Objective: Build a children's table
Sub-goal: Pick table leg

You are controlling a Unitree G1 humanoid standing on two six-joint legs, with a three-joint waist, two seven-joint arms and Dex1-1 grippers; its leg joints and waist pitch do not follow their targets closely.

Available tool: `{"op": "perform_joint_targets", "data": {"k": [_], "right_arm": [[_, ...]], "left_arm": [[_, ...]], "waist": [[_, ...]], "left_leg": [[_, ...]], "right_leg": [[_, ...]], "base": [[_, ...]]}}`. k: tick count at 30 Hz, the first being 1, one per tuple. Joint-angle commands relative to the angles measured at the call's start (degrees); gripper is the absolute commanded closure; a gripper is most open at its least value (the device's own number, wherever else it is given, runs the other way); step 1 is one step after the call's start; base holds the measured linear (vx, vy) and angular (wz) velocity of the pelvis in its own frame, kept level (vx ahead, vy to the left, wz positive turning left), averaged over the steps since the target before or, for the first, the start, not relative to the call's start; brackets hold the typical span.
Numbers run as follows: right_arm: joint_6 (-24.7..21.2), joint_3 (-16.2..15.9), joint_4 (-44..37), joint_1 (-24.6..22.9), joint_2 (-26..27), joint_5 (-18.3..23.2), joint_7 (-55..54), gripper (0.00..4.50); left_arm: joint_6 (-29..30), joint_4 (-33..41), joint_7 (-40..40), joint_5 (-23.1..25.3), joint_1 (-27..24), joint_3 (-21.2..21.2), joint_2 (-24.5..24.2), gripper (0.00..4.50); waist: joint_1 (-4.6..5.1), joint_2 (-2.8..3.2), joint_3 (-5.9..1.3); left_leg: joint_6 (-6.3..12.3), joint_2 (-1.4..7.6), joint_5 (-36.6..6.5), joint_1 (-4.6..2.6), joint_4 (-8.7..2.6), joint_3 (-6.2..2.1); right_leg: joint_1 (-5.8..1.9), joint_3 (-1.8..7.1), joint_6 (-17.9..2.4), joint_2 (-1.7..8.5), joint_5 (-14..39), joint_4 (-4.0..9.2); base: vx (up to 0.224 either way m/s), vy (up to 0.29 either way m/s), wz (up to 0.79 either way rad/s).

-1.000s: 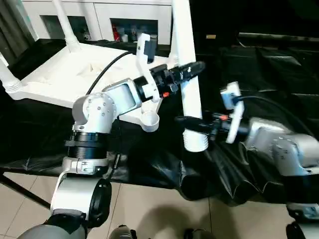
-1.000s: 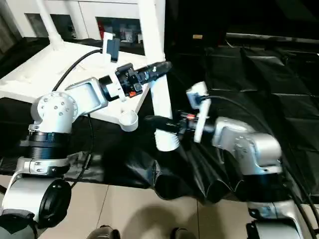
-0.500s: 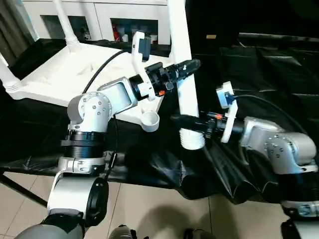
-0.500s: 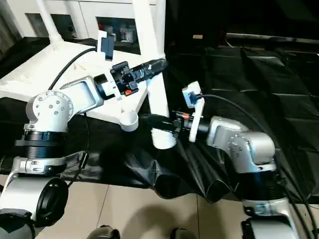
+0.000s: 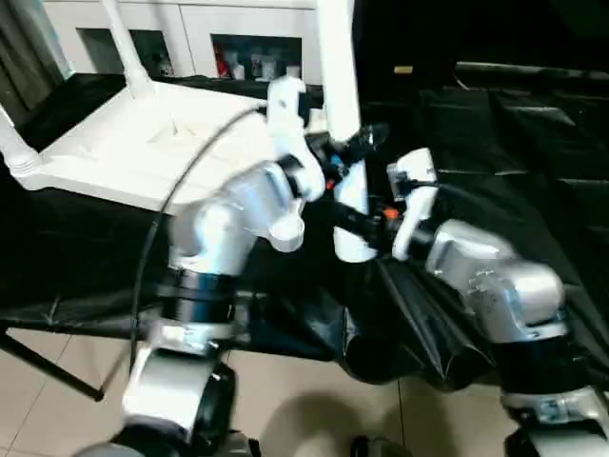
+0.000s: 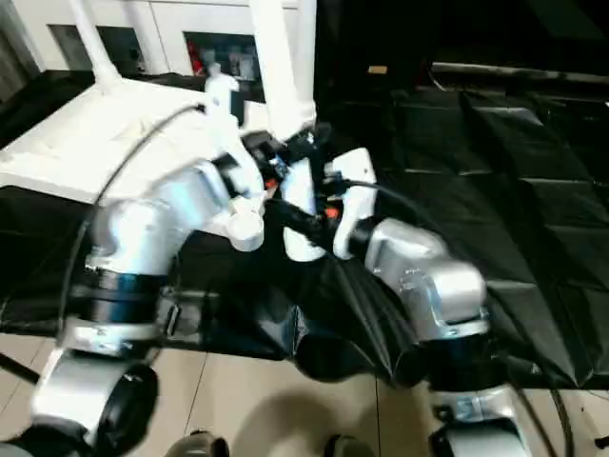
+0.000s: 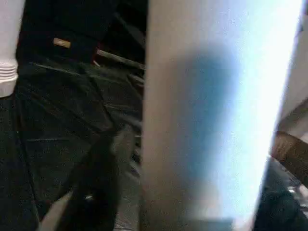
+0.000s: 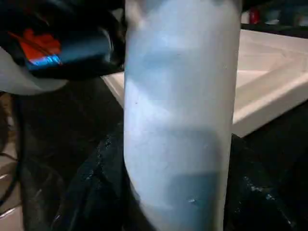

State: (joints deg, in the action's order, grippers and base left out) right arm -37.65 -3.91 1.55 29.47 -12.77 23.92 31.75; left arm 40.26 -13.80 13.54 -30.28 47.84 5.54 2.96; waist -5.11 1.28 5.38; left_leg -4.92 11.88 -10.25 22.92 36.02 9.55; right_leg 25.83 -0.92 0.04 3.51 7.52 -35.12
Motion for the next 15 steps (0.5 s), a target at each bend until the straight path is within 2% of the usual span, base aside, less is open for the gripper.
{"op": "perform_joint_targets", "data": {"k": [1, 4, 6, 10, 12, 15], "right_arm": [[1.9, 0.1, -0.9, 0.4, 0.1, -0.1, -0.1, 2.56], [3.1, 0.7, -0.4, 0.5, 0.5, -0.7, -0.8, 2.56], [3.3, 1.1, -0.4, 0.4, 0.8, -0.9, -1.2, 2.56], [4.8, 0.9, -0.4, 0.3, 0.5, -1.1, 0.1, 2.56], [4.8, 1.0, -0.6, 0.2, 0.1, -0.2, 1.8, 1.86], [3.7, 1.0, -1.1, -0.1, -2.2, 1.6, 6.1, 1.77]], "left_arm": [[-2.1, -0.8, -3.0, 1.4, 1.2, 3.1, -1.0, 2.02], [-2.2, 0.2, -3.4, 0.9, 1.2, 3.6, -0.9, 2.21], [-2.5, 0.3, -3.3, 1.0, 1.2, 3.8, -0.8, 2.51], [-1.9, 0.7, -0.2, 0.1, 1.3, 2.6, -1.8, 2.58], [-1.3, 1.0, 1.6, -0.3, 1.3, 1.8, -2.4, 2.6], [1.1, 1.9, 7.1, -1.1, 1.1, -1.0, -4.7, 2.6]], "waist": [[-0.06, -0.84, -5.86], [0.0, -0.82, -5.8], [-0.07, -0.85, -5.94], [-0.13, -0.75, -6.01], [-0.16, -0.8, -6.04], [-0.23, -0.76, -6.07]], "left_leg": [[1.45, -0.64, -7.1, -0.6, -3.72, 0.52], [1.43, -0.58, -7.4, -0.6, -3.75, 0.48], [1.57, -0.63, -7.1, -0.55, -3.69, 0.5], [1.71, -0.6, -6.8, -0.56, -3.67, 0.48], [1.87, -0.61, -6.9, -0.6, -3.64, 0.51], [2.39, -0.6, -6.9, -0.62, -3.64, 0.45]], "right_leg": [[-4.28, 0.64, -8.7, 2.03, 16.6, 4.18], [-4.23, 0.63, -8.8, 2.02, 16.5, 4.13], [-4.36, 0.65, -9.0, 2.06, 15.9, 4.05], [-4.37, 0.64, -9.3, 2.09, 15.0, 3.94], [-4.38, 0.65, -9.4, 2.1, 15.0, 3.96], [-4.55, 0.63, -9.4, 2.07, 14.5, 3.77]], "base": [[0.0, 0.0, 0.0], [0.0, 0.0, 0.0], [0.0, 0.0, 0.0], [0.0, 0.0, 0.0], [0.0, 0.0, 0.0], [0.0, 0.0, 0.0]]}}
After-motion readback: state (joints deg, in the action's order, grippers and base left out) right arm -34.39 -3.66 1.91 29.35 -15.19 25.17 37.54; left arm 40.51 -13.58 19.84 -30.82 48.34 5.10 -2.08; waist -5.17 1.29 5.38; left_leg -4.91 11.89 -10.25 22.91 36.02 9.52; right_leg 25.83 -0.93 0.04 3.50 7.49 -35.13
